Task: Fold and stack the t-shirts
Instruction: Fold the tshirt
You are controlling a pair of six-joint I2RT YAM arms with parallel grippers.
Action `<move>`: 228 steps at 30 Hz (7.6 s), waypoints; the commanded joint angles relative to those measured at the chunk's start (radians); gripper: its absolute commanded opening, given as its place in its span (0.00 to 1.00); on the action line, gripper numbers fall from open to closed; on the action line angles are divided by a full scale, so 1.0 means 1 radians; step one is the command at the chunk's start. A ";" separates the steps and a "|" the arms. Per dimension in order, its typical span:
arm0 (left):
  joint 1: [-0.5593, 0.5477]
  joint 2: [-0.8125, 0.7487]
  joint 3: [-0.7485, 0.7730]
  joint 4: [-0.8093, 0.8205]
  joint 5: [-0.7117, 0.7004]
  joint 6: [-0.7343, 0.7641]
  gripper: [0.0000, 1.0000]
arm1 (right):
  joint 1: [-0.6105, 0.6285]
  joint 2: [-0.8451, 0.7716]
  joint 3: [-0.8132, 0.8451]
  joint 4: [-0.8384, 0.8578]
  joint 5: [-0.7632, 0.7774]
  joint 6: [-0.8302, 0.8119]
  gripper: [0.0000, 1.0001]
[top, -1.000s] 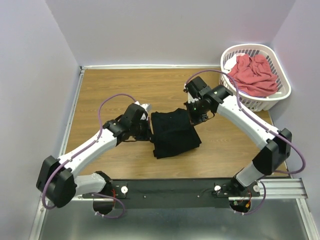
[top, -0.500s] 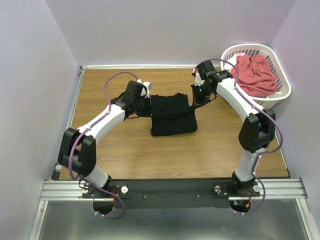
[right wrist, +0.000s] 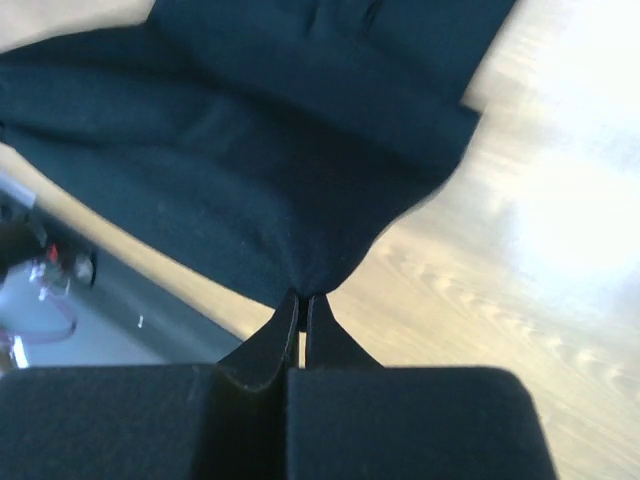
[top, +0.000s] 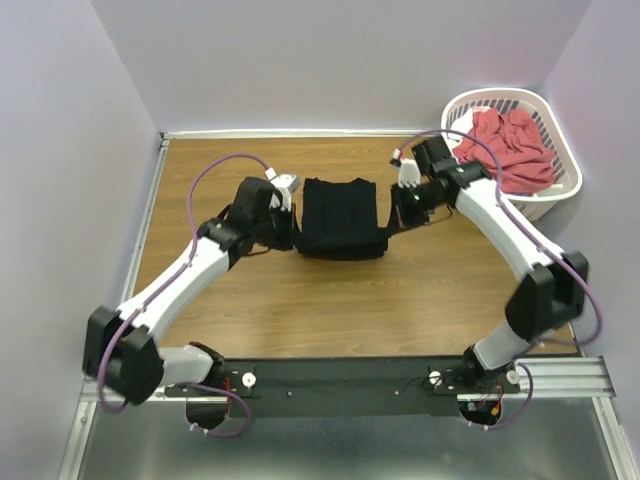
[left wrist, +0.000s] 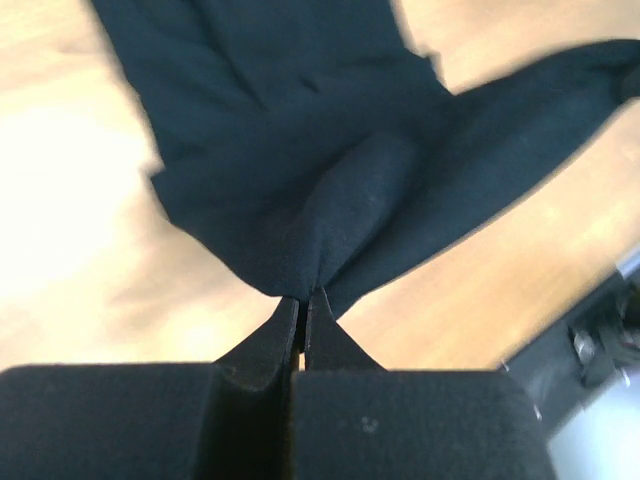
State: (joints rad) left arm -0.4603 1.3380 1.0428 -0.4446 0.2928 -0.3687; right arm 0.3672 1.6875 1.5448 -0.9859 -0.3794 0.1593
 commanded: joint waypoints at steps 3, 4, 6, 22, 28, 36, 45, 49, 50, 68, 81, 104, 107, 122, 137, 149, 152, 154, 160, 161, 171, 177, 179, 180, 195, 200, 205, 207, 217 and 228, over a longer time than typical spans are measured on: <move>-0.203 -0.221 -0.144 -0.051 0.012 -0.088 0.00 | -0.005 -0.284 -0.274 -0.016 -0.127 0.009 0.01; -0.237 -0.262 -0.159 -0.069 0.003 -0.114 0.00 | -0.007 -0.351 -0.307 -0.032 -0.131 0.014 0.00; -0.311 -0.310 -0.194 -0.080 -0.004 -0.165 0.00 | -0.005 -0.414 -0.354 -0.059 -0.142 0.023 0.00; -0.531 -0.505 -0.172 -0.229 -0.135 -0.409 0.00 | -0.004 -0.591 -0.266 -0.211 -0.013 0.148 0.00; -0.322 -0.416 -0.164 -0.204 -0.060 -0.300 0.00 | -0.004 -0.393 -0.157 -0.102 -0.041 0.121 0.00; -0.169 -0.387 -0.360 0.006 0.146 -0.305 0.00 | -0.004 -0.068 -0.012 -0.034 -0.058 0.045 0.00; -0.204 -0.482 -0.302 0.003 0.201 -0.225 0.00 | -0.004 -0.158 -0.054 -0.045 -0.044 0.019 0.00; -0.323 -0.540 -0.339 0.023 0.212 -0.252 0.00 | -0.004 -0.322 -0.170 -0.056 -0.042 0.036 0.00; -0.351 -0.551 -0.346 0.030 0.210 -0.263 0.00 | -0.004 -0.388 -0.186 -0.057 -0.041 0.040 0.00; -0.638 -0.525 -0.491 0.198 0.111 -0.469 0.00 | -0.005 -0.525 -0.321 -0.080 -0.009 0.062 0.00; -0.137 -0.551 -0.569 0.158 0.173 -0.412 0.00 | -0.004 -0.025 0.036 -0.019 -0.030 0.005 0.00; 0.126 -0.287 -0.554 0.310 0.054 -0.317 0.46 | -0.002 0.322 0.166 0.208 -0.078 0.025 0.51; 0.126 -0.332 -0.495 0.261 0.013 -0.299 0.61 | -0.002 0.188 0.080 0.246 -0.041 0.063 0.58; 0.019 -0.363 -0.501 0.384 0.091 -0.378 0.41 | 0.022 -0.178 -0.570 0.918 -0.547 0.407 0.57; 0.080 0.294 -0.503 0.747 0.013 -0.395 0.05 | -0.093 0.052 -1.049 1.308 -0.501 0.450 0.45; 0.080 0.216 -0.225 0.568 -0.089 -0.217 0.28 | -0.062 -0.228 -0.932 1.269 -0.422 0.509 0.44; 0.060 0.133 -0.221 0.566 -0.098 -0.222 0.35 | -0.056 -0.203 -0.902 1.442 -0.360 0.617 0.43; 0.046 0.118 -0.230 0.578 -0.098 -0.237 0.36 | -0.053 -0.152 -0.876 1.506 -0.348 0.647 0.42; 0.040 0.211 -0.351 0.734 -0.061 -0.314 0.32 | -0.054 0.070 -0.813 1.704 -0.293 0.741 0.40; 0.040 0.231 -0.362 0.757 -0.064 -0.322 0.30 | -0.053 0.093 -0.809 1.707 -0.274 0.735 0.40; 0.097 0.425 -0.369 0.840 -0.052 -0.338 0.25 | -0.083 0.253 -0.839 1.759 -0.057 0.753 0.39; 0.124 0.370 -0.296 0.721 -0.103 -0.279 0.30 | -0.088 0.175 -0.842 1.779 -0.099 0.749 0.39; 0.108 0.292 -0.259 0.663 -0.098 -0.260 0.33 | -0.088 0.132 -0.838 1.777 -0.166 0.749 0.39; 0.094 0.261 -0.250 0.647 -0.101 -0.251 0.36 | -0.085 0.089 -0.842 1.777 -0.234 0.755 0.39; -0.144 -0.008 -0.509 0.651 0.120 -0.394 0.23 | -0.007 -0.092 -1.166 1.785 -0.418 0.809 0.39; -0.140 0.140 -0.619 0.731 0.187 -0.404 0.13 | -0.045 0.093 -1.244 1.829 -0.395 0.747 0.36; -0.072 0.081 -0.717 0.798 0.230 -0.440 0.11 | -0.125 0.160 -1.295 1.992 -0.489 0.826 0.34; -0.063 -0.003 -0.696 0.729 0.186 -0.405 0.12 | -0.123 0.092 -1.292 1.989 -0.501 0.850 0.34; -0.063 -0.374 -0.590 0.396 -0.029 -0.355 0.25 | 0.146 -0.196 -1.103 1.877 -0.376 0.996 0.45; -0.055 -0.563 -0.584 0.287 -0.178 -0.357 0.26 | 0.292 0.295 -1.003 2.058 -0.289 1.078 0.43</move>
State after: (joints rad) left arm -0.5228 0.7898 0.4591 -0.1040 0.1787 -0.7406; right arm 0.6254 1.7844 0.5476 0.9810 -0.6914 1.1748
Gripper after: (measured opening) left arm 0.261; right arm 0.443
